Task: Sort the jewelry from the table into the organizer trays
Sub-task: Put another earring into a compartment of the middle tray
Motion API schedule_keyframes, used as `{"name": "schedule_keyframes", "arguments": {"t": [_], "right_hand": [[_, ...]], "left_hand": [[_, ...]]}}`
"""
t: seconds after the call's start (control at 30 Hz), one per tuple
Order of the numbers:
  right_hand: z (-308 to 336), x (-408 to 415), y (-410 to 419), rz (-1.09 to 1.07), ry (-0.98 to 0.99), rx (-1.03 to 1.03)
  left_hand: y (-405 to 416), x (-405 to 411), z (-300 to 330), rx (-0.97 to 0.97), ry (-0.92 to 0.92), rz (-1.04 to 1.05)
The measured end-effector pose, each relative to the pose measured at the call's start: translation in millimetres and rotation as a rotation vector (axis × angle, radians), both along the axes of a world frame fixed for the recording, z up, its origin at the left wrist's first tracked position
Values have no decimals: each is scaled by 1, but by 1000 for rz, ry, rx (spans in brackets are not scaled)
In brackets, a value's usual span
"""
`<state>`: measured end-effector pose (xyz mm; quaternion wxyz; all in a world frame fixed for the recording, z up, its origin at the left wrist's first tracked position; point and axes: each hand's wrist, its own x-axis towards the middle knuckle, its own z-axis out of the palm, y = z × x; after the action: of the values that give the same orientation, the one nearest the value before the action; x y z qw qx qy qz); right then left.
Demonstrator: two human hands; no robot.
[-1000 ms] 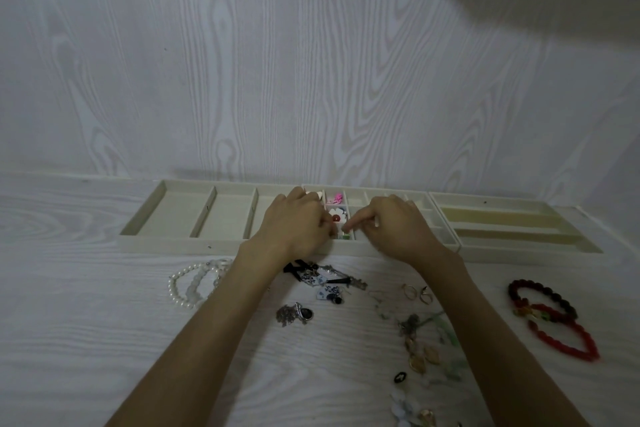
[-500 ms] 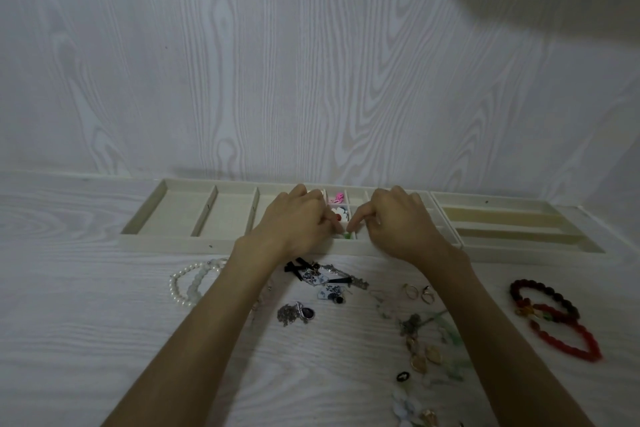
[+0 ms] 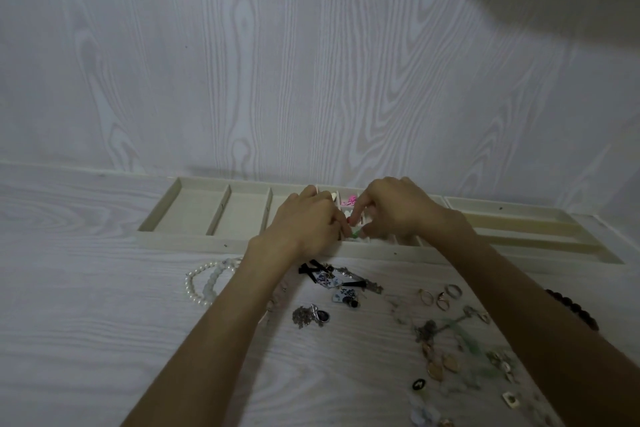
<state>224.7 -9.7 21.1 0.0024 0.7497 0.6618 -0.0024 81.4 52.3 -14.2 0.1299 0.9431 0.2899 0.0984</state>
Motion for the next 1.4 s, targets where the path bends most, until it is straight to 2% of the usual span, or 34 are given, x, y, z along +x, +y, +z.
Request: {"name": "schedule_keyframes", "arguments": {"t": [0.17,0.33,0.53,0.77,0.93,1.2,1.4], "right_hand": [[-2,-1,9,84,-81,-63],[-2,0,17,176,-173,-143],[1,5,23,101,-45,-336],[-1,8,12,162,-84,-76],[-5,11,5,153,-88,15],[1,14,-3,60,36,-55],[9,20,-16,39,88,-85]], "left_hand": [[4,-4,6,-22,-104,38],[3,-5,7,-17,-85,46],[1,-5,10,-16,-70,25],[1,-4,9,-28,-16,-12],[1,-2,6,-35,15,-40],[-2,3,-3,-27,82,-42],[-4,5,-2,3,48,-30]]}}
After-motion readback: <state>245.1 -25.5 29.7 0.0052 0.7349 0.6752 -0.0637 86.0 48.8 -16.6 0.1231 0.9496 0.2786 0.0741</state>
